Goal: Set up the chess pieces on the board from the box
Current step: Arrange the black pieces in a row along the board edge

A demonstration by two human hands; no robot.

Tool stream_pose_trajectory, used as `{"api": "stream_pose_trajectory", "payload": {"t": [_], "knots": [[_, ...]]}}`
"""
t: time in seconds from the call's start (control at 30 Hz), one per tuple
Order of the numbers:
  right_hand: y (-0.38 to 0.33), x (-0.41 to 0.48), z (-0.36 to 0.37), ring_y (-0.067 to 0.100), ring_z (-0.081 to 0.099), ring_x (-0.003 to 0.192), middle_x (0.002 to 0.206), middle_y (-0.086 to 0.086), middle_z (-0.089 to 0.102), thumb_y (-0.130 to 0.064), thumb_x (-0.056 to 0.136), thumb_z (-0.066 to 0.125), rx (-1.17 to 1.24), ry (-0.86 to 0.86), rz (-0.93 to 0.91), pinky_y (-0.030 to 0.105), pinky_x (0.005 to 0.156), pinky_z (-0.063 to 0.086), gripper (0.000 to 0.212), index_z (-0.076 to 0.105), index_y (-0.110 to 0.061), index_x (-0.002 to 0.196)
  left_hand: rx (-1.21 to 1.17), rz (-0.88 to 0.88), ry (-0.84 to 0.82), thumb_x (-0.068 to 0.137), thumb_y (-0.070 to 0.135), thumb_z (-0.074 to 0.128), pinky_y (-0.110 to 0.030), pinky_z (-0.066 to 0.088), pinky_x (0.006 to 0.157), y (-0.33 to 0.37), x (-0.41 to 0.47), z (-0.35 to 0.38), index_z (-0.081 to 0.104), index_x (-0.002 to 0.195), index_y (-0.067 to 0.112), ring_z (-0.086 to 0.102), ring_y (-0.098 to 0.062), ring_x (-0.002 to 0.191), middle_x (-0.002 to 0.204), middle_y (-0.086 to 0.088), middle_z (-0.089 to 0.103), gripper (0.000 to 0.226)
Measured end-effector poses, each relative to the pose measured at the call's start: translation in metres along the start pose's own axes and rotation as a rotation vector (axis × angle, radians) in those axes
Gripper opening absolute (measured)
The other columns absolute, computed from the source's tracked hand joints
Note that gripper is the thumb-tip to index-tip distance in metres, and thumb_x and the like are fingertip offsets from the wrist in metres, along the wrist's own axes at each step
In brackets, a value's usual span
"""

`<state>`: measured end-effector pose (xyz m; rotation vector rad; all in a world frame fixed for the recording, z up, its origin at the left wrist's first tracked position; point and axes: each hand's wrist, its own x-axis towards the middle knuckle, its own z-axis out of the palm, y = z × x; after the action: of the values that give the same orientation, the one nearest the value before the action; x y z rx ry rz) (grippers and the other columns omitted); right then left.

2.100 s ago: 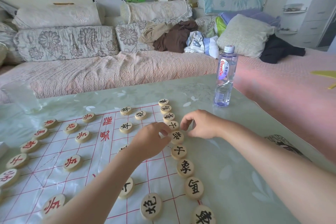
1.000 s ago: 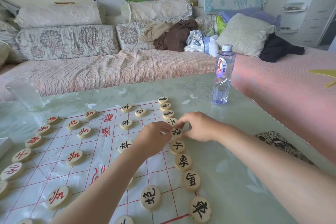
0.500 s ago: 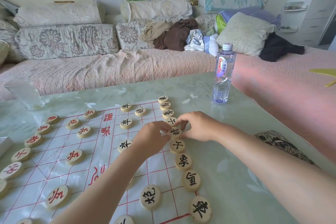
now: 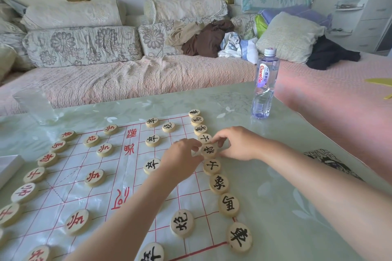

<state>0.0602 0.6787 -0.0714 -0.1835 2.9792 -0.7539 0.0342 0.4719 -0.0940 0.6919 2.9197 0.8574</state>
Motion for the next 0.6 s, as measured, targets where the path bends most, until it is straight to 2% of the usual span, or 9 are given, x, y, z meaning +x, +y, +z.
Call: {"api": "stream_pose_trajectory", "payload": {"t": [0.17,0.27,0.47,0.6], "knots": [[-0.01,-0.014,-0.006,-0.01,0.049,0.066,0.101,-0.017,0.065,-0.022,0.081,0.072,-0.042,0.031,0.017,0.009,0.061,0.032,0.032,0.067,-0.036,0.11,0.001,0.015,-0.032,0.086,0.03,0.064,-0.03,0.05,0.082,0.004,-0.015,-0.009,0.064,0.111,0.031,0.057,-0.011,0.089,0.102,0.014,0.063,0.025],[-0.016,-0.028,0.001,-0.017,0.05,0.063,0.1,-0.015,0.066,-0.019,0.084,0.07,0.04,0.048,0.019,0.009,0.06,0.032,0.029,0.069,-0.033,0.11,0.021,0.017,-0.056,0.086,0.031,0.063,-0.03,0.051,0.083,0.008,-0.026,-0.01,0.064,0.111,0.031,0.059,-0.01,0.09,0.101,0.015,0.066,0.025],[-0.012,-0.052,0.024,-0.014,0.051,0.063,0.101,-0.018,0.066,-0.025,0.091,0.068,0.139,0.117,0.051,0.011,0.065,0.037,0.03,0.069,-0.04,0.117,0.037,-0.001,-0.048,0.087,0.033,0.06,-0.03,0.052,0.083,0.017,-0.042,-0.007,0.065,0.11,0.032,0.06,-0.012,0.099,0.105,0.017,0.068,0.023],[-0.01,-0.05,0.035,-0.014,0.049,0.064,0.097,-0.021,0.065,-0.027,0.089,0.071,0.144,0.125,0.045,0.013,0.068,0.036,0.03,0.071,-0.041,0.116,0.008,0.042,-0.067,0.091,0.025,0.055,-0.033,0.053,0.081,0.022,-0.045,-0.005,0.069,0.103,0.019,0.062,-0.021,0.095,0.105,0.009,0.069,0.02]]}}
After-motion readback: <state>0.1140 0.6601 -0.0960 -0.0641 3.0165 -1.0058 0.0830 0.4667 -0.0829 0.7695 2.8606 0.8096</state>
